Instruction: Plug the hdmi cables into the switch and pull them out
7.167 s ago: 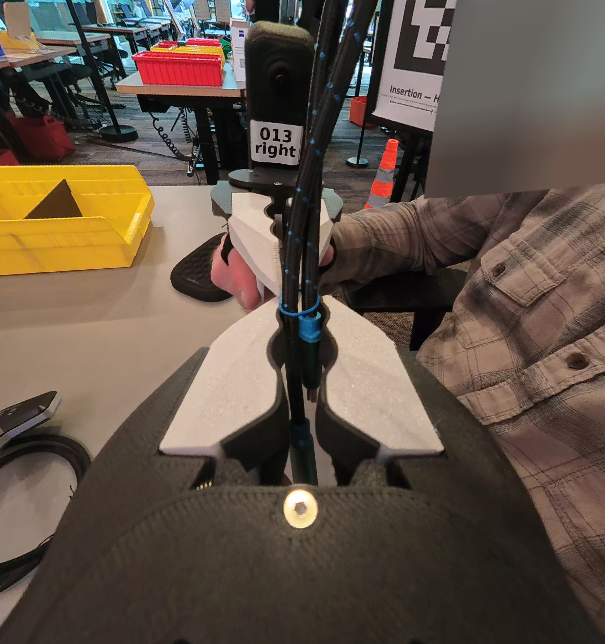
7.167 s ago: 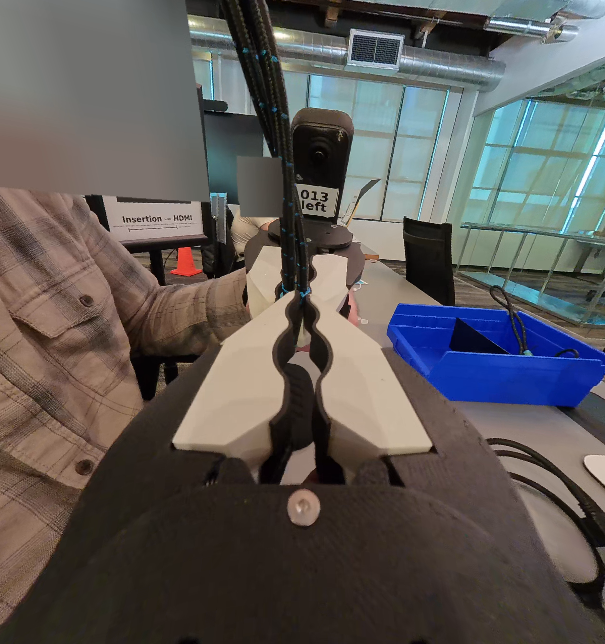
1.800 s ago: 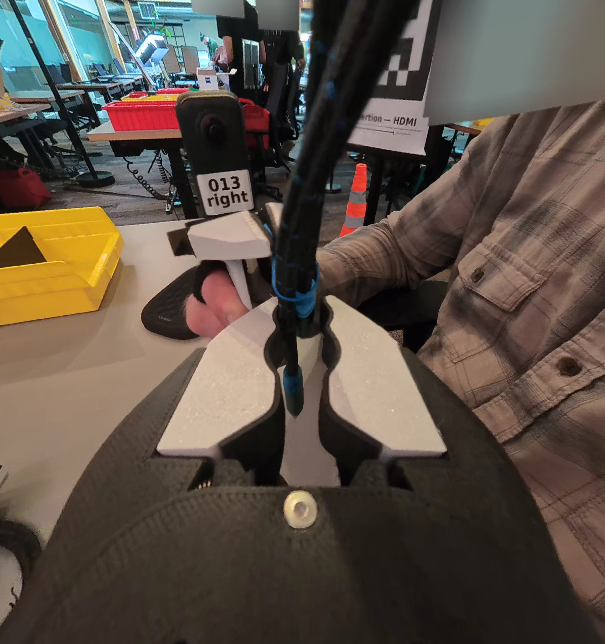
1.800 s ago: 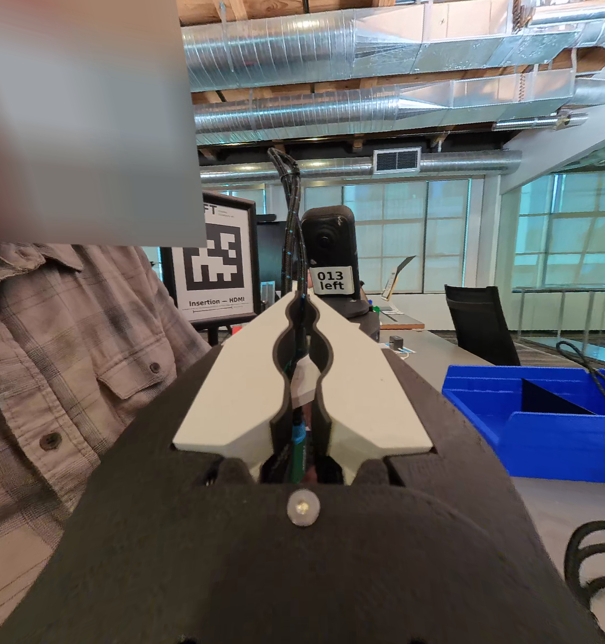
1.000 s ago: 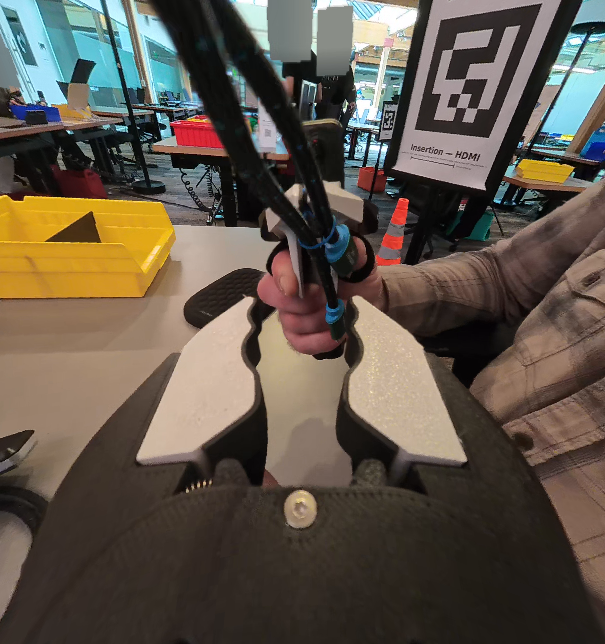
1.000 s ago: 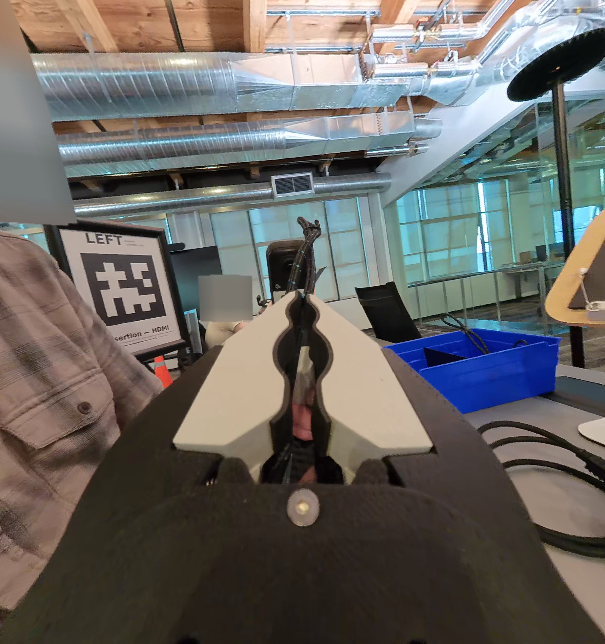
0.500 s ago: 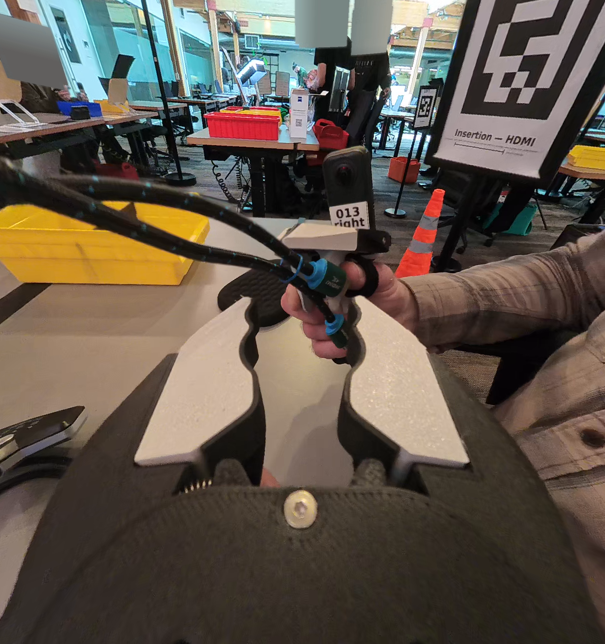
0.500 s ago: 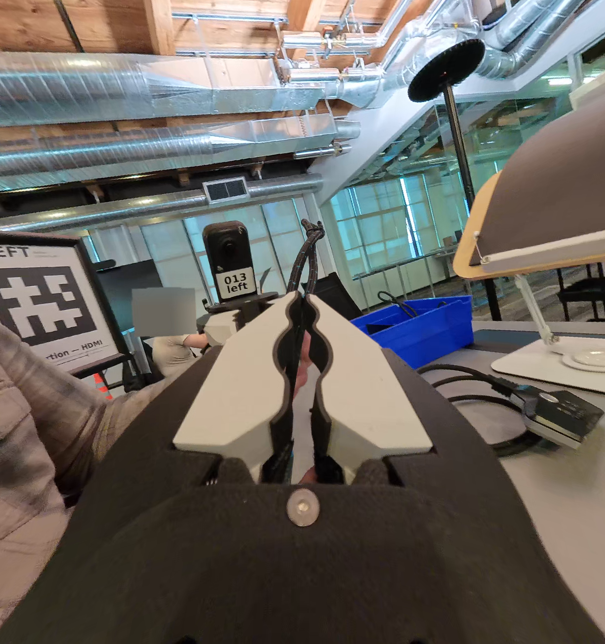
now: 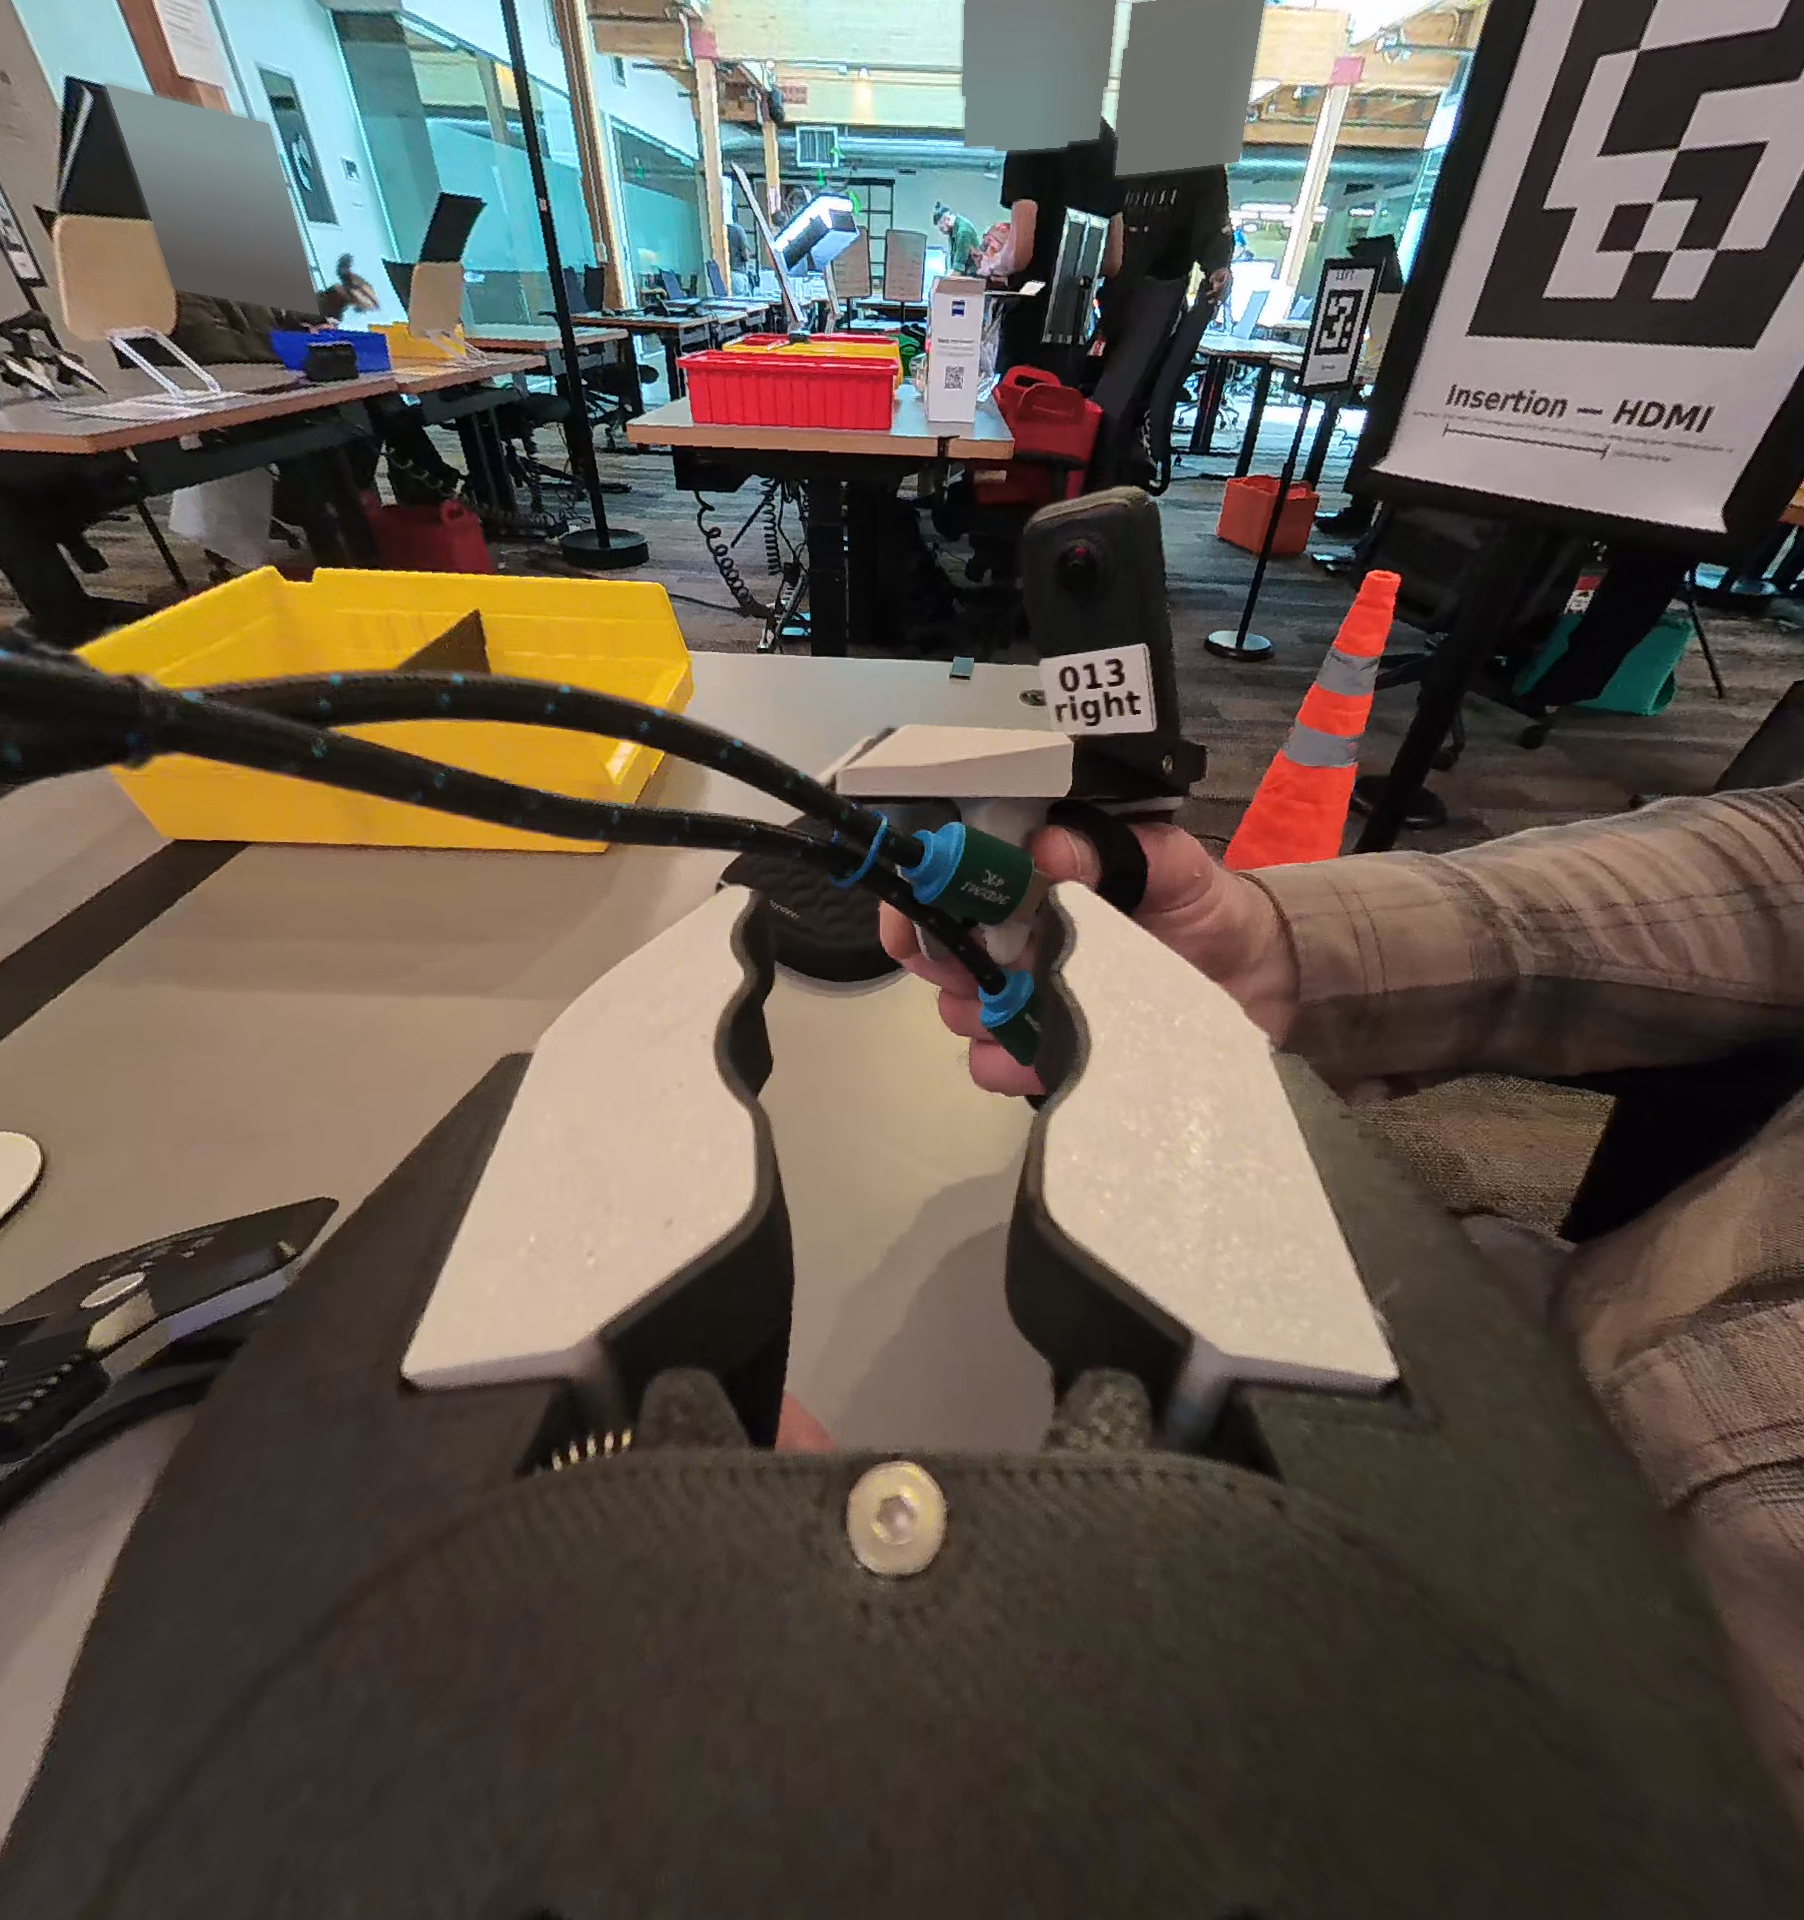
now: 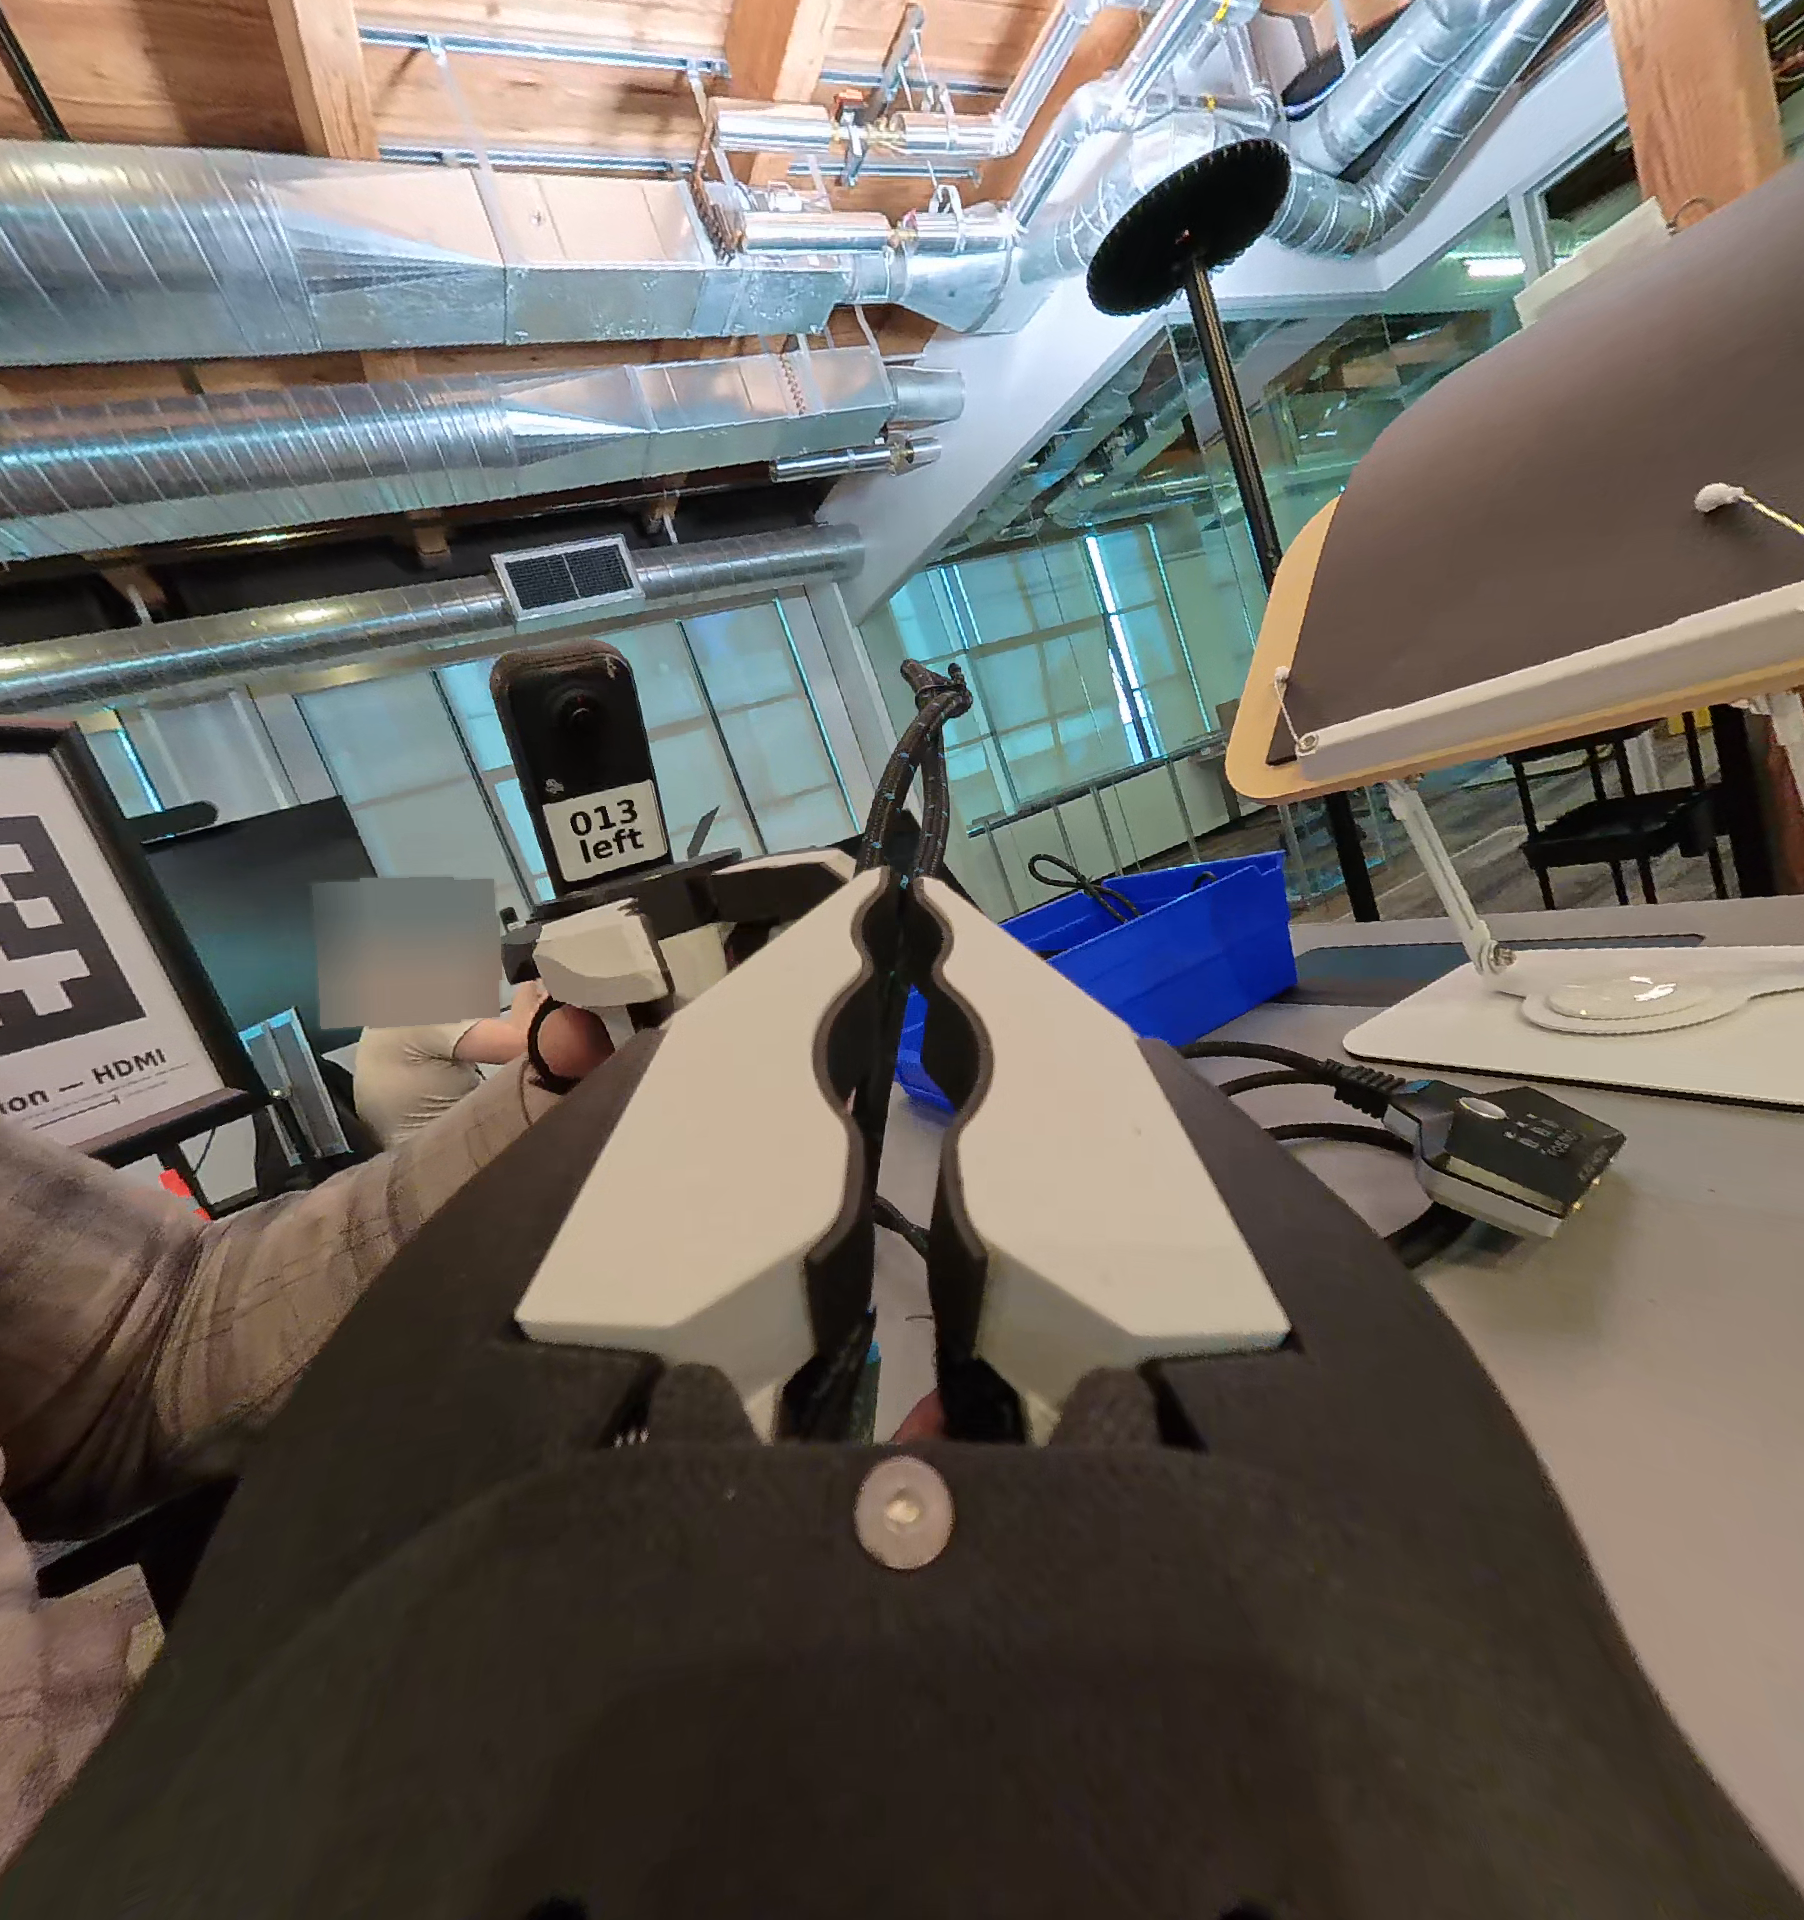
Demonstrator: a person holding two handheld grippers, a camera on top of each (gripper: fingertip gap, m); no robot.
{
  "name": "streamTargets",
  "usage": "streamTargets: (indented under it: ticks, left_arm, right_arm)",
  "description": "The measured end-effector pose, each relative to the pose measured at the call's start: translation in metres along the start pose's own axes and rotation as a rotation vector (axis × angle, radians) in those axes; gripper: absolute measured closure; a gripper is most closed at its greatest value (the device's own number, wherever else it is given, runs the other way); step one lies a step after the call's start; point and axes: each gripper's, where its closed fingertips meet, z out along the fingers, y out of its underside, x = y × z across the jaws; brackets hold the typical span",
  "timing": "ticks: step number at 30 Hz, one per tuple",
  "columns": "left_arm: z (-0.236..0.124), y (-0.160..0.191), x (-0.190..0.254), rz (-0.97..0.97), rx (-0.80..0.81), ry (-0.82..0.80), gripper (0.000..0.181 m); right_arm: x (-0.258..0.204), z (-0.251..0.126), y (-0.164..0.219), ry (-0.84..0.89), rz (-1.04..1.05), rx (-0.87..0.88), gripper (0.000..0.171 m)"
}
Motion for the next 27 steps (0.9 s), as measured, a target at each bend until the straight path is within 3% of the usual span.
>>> streamTargets:
  ticks: [15, 27]
  left_arm:
    - [0.009, -0.017, -0.006, 0.081, 0.031, -0.038, 0.134]
    - [-0.002, -0.036, 0.003, 0.207, 0.048, -0.102, 0.134]
  right_arm:
    - [0.025, -0.017, -0.007, 0.113, 0.001, 0.038, 0.171]
    - [0.025, -0.011, 0.000, 0.104, -0.004, 0.001, 0.171]
